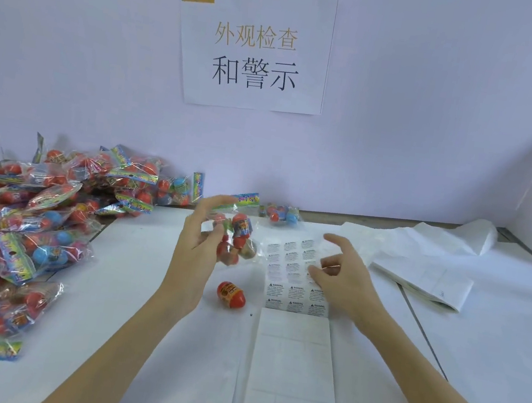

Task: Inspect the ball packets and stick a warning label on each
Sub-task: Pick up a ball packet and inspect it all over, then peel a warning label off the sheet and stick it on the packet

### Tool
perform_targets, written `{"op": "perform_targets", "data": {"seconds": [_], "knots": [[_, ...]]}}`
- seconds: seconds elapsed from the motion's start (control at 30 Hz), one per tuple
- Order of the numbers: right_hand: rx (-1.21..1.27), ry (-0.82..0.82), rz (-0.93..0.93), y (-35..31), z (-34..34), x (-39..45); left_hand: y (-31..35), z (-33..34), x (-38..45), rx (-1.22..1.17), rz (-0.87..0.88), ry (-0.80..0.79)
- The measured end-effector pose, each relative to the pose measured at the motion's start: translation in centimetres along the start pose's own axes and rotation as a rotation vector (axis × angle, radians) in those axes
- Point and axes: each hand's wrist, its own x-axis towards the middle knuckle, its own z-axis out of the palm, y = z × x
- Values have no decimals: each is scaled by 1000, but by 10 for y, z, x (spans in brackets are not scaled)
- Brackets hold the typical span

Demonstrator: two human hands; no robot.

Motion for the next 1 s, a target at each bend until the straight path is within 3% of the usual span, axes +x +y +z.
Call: {"op": "perform_targets", "data": {"seconds": [0.17,0.27,0.43,0.6,0.83,1.0], "knots": [[205,-112,-129,-21,-7,-11,3,-1,-2,222,46,171],[270,-185,-209,-38,-7,-23,4,4,-5,261,32,83],[247,-261,-336,-43,-2,-29,-1,14,-12,406,156,-64],[173,-134,-372,-35,4,-25,-5,16,-10,344,175,-34],[129,-69,-515,-41,0,-24,1,16,-10,300,151,-180],[133,-22,-456,-39,3,-23,2,16,-12,262,91,-131]]}}
